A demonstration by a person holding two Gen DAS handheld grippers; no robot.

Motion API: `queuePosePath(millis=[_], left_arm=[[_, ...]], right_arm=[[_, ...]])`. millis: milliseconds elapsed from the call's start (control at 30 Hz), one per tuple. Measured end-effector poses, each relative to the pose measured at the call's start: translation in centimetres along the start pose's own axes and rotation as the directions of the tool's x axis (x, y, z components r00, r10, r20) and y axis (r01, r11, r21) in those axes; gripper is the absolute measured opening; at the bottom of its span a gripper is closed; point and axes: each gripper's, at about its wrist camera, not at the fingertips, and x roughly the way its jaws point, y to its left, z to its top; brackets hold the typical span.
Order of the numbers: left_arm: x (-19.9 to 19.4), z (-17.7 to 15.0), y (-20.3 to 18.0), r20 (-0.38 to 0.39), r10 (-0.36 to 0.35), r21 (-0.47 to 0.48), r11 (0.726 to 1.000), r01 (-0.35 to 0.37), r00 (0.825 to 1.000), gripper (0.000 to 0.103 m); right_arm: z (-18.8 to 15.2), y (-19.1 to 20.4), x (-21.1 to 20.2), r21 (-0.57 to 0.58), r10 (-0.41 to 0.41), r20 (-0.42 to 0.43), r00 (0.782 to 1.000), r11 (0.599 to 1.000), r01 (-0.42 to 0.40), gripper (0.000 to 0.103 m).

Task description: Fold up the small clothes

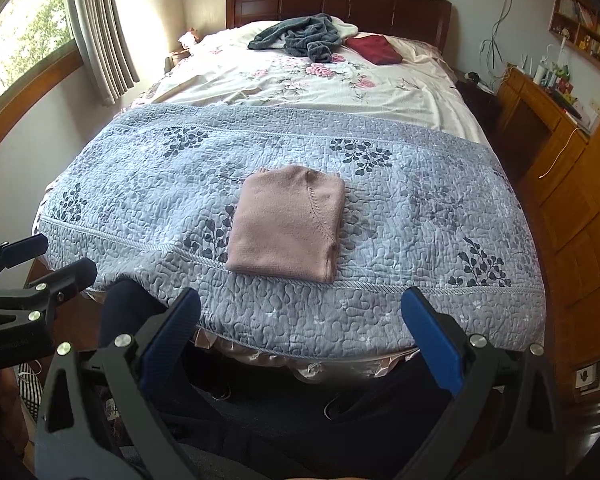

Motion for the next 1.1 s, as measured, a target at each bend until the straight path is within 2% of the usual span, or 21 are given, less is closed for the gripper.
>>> queuePosePath(millis=[1100], left_arm=[[0.90, 0.13, 0.09, -0.018, -0.011, 0.008, 1.000, 0.011, 1.000, 0.092]], right_arm=[[0.27, 0.01, 0.79, 0.009, 0.001, -0.009, 1.000, 1.000, -0.001, 0.100]])
